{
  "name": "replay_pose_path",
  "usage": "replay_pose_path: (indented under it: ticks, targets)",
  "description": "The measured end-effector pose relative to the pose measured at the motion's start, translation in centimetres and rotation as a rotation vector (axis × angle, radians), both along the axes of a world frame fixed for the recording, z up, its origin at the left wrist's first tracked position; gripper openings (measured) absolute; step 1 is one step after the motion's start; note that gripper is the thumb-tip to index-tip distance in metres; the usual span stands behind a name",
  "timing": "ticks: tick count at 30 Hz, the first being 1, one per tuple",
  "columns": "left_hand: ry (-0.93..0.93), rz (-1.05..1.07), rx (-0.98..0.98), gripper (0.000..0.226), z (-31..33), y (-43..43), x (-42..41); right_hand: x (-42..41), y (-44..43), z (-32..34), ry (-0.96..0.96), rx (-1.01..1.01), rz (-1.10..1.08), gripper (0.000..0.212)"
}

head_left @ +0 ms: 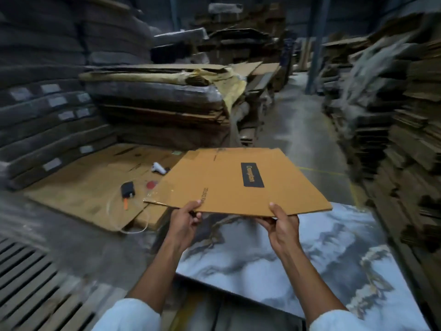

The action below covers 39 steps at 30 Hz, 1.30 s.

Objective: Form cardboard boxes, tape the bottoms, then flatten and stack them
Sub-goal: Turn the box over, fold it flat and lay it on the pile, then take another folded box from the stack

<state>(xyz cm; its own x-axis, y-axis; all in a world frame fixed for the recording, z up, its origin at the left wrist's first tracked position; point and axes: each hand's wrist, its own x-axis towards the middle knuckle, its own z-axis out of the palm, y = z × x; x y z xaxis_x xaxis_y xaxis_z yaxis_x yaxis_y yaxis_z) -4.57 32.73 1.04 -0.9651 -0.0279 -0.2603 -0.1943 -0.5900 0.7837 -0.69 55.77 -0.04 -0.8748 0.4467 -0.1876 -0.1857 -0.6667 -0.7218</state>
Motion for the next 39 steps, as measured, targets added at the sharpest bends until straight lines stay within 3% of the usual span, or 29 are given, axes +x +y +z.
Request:
replay_pose_path:
  ticks: [2,6,9,11,15,18,26,31,34,39]
  targets:
    - [0.018,0.132,0.052,0.012,1.1,-3.6,3.2,0.2,-3.4,1.1,0.024,0.015,0.118,0.037]
    - [0.073,0.425,0.037,0.033,2.9,-12.3,11.4,1.7,-12.9,2.5,0.045,0.033,0.411,0.031]
    - [0.076,0.625,0.024,0.020,3.3,-19.3,19.1,4.6,-21.7,3.1,0.062,0.031,0.632,0.025]
    - [0.075,0.761,0.024,0.024,2.9,-23.7,24.6,7.4,-27.7,3.0,0.043,0.039,0.765,0.022]
    - [0.106,0.963,0.027,0.047,1.5,-31.1,35.6,14.4,-38.4,1.9,-0.008,0.041,0.970,0.044]
    - [0.103,1.070,0.040,0.047,0.8,-35.1,42.8,20.1,-44.6,1.3,-0.009,0.044,1.058,0.041]
    - [0.019,1.248,0.069,0.012,-1.9,-42.7,57.6,33.2,-55.4,-0.9,-0.038,0.081,1.235,0.033]
    - [-0.005,1.265,0.101,0.015,-4.0,-44.9,60.9,36.3,-58.2,-2.7,-0.077,0.126,1.272,0.029]
    - [-0.050,1.250,0.148,0.012,-6.3,-46.3,61.2,36.6,-59.2,-4.4,-0.169,0.100,1.349,0.010]
    - [-0.144,1.244,0.269,0.018,-15.0,-49.4,61.1,35.7,-61.6,-12.4,-0.348,0.166,1.397,0.012]
